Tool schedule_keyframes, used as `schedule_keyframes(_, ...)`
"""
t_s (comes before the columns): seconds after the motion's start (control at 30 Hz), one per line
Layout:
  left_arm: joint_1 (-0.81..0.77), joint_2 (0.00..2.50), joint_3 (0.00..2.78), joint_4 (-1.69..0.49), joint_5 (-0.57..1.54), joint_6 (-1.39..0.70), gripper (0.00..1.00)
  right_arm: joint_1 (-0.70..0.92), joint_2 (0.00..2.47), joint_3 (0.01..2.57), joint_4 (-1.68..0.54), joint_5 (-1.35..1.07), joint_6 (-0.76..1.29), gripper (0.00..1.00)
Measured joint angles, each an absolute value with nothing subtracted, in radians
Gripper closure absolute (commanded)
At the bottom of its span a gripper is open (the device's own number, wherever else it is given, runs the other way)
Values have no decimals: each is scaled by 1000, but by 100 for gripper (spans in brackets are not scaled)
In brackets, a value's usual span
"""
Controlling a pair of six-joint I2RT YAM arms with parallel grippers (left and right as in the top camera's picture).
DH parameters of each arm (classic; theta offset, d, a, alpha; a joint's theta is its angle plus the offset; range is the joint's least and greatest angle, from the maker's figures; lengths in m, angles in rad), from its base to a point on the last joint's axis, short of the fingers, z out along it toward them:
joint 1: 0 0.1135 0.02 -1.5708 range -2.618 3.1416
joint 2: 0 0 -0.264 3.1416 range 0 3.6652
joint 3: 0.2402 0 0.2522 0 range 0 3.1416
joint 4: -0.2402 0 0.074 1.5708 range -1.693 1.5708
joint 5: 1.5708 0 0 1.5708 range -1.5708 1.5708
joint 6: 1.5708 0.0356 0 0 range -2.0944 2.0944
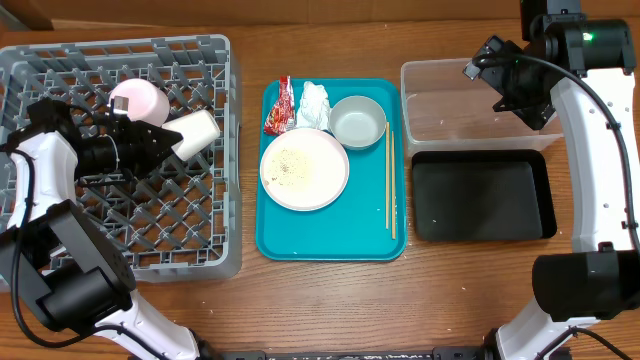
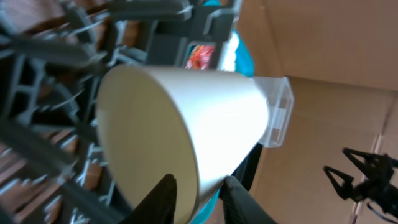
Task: Sort waste into correct bins and load items into the dishwasher
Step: 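Lower the paper cup into the dish rack and open the left gripper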
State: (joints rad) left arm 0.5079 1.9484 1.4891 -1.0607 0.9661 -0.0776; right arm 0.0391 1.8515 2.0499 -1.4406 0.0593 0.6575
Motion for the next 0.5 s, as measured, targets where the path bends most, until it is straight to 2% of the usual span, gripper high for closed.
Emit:
schedule_keyframes(0.23, 508, 1949, 1533, -1167, 731, -110, 60, 39, 1851, 2050, -1441, 59, 658, 0)
schedule_keyframes(0.43, 508, 1949, 1613, -1203, 638, -125, 43, 39, 1851, 2050, -1441, 59, 658, 0)
schedule_keyframes(0.5, 508, 1949, 1632, -1223, 627, -129, 40, 39, 1851, 2050, -1441, 59, 657, 0)
